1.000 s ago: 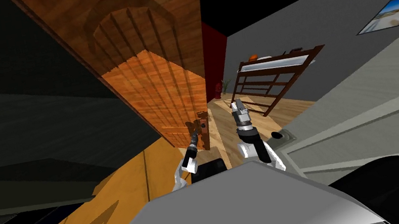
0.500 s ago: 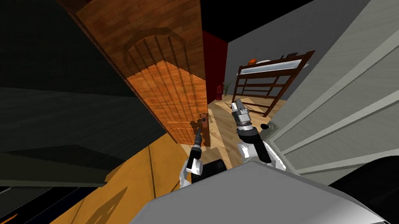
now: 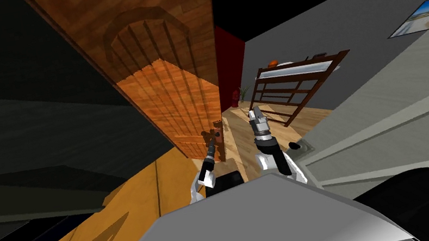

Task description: Push the door open

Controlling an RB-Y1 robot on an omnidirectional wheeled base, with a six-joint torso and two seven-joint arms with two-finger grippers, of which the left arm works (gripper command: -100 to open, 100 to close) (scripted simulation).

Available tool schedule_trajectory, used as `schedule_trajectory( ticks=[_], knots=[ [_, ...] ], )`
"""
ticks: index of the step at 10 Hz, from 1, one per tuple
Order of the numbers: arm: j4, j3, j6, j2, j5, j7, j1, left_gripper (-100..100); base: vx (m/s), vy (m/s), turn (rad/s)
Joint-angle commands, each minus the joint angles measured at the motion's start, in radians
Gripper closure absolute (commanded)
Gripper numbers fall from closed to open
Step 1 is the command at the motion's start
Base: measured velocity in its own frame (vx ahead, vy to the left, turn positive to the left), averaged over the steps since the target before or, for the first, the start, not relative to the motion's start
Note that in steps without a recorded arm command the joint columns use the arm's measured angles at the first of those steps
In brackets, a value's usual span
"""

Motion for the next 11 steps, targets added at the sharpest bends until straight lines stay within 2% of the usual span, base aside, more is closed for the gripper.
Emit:
schedule_trajectory(
  ticks=[1, 2, 4, 5, 6, 11],
  knots=[
    [0.005, 0.006, -0.001, -0.005, -0.001, 0.000, -0.006, -100, 0.174, -0.111, -0.020],
    [0.009, 0.009, -0.001, -0.014, -0.002, 0.000, -0.011, -100, 0.208, -0.135, -0.018],
    [0.018, 0.017, -0.003, -0.050, -0.003, 0.001, -0.021, -100, 0.205, -0.119, -0.022],
    [0.019, 0.014, -0.005, -0.038, -0.002, 0.001, -0.019, -100, 0.099, -0.061, 0.005],
    [0.019, 0.014, -0.005, -0.038, -0.002, 0.001, -0.019, 100, -0.014, 0.007, 0.004],
    [0.019, 0.014, -0.005, -0.038, -0.002, 0.001, -0.019, 100, -0.022, 0.012, -0.002]
  ],
)
